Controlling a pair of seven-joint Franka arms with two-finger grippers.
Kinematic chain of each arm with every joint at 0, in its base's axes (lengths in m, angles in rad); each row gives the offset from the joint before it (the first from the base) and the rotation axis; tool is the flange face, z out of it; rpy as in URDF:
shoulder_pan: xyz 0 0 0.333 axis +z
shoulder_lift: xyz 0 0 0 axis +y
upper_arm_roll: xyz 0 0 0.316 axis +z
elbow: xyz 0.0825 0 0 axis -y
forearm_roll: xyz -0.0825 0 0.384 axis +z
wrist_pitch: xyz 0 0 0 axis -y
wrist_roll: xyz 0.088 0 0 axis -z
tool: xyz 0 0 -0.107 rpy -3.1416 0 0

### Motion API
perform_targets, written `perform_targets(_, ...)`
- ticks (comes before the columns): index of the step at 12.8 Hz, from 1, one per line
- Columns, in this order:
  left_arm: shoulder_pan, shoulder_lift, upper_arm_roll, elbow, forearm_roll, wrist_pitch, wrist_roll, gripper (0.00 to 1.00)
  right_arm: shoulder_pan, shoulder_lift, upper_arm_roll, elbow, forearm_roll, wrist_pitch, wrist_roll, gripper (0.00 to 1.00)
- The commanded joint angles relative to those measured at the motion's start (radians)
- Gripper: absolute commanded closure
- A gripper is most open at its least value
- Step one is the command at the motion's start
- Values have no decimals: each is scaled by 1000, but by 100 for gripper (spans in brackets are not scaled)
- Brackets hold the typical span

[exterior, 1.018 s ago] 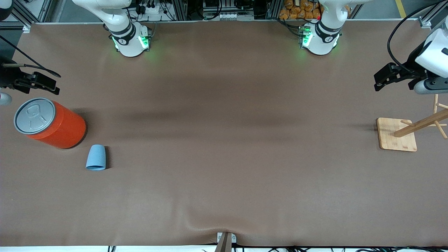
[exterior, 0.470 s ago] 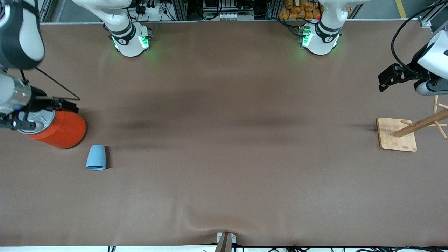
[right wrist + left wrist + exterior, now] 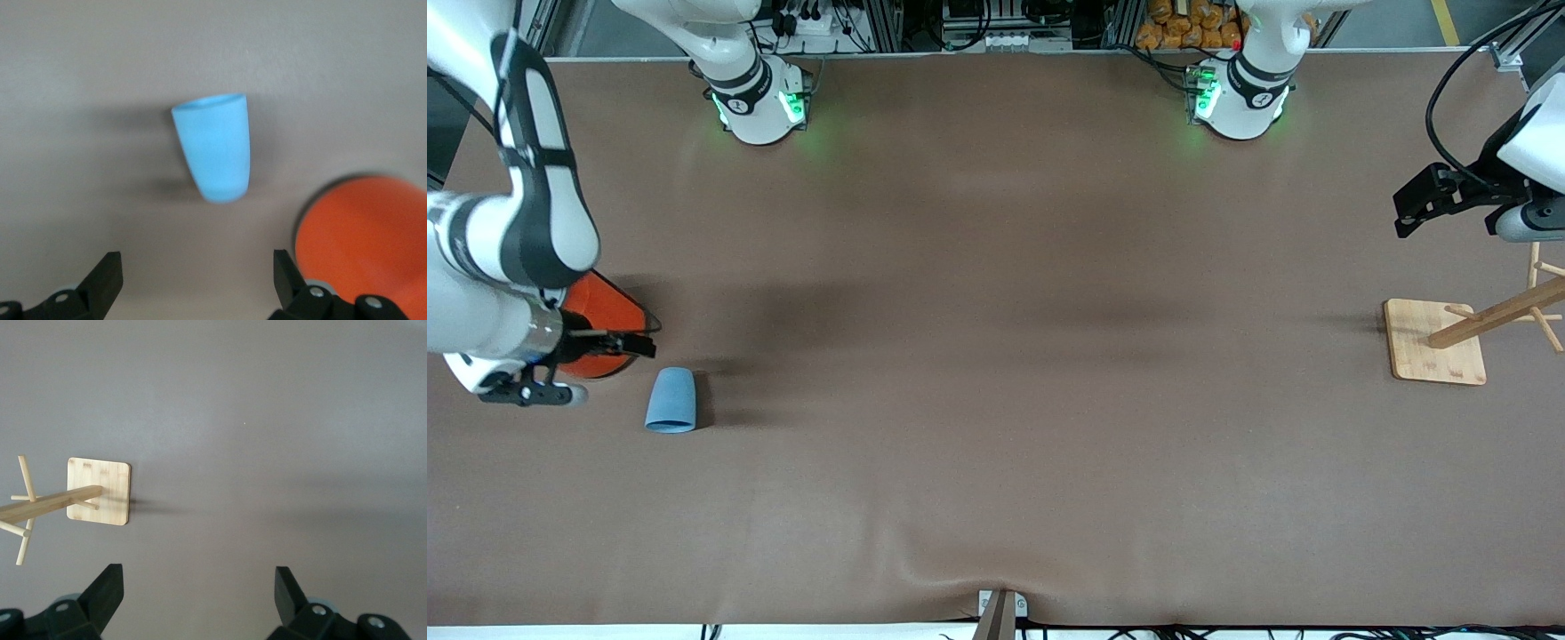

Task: Flip cup
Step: 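Reach the right gripper down to the blue cup lying on its side, then close the right gripper around the blue cup's body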

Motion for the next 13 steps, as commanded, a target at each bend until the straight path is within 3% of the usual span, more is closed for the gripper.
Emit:
perform_targets(1,10,7,-6,15,9,21,20,0,-14,73,16,19,-14,86,-62,0)
perform_targets(8,7,1,-9,18,9,24,20,0,-22,190,17,-47,-14,338,-114,0)
perform_targets(13,6,1,-9,-2,9,18,23,0,-20,235,15,-58,-15,416,-116,0)
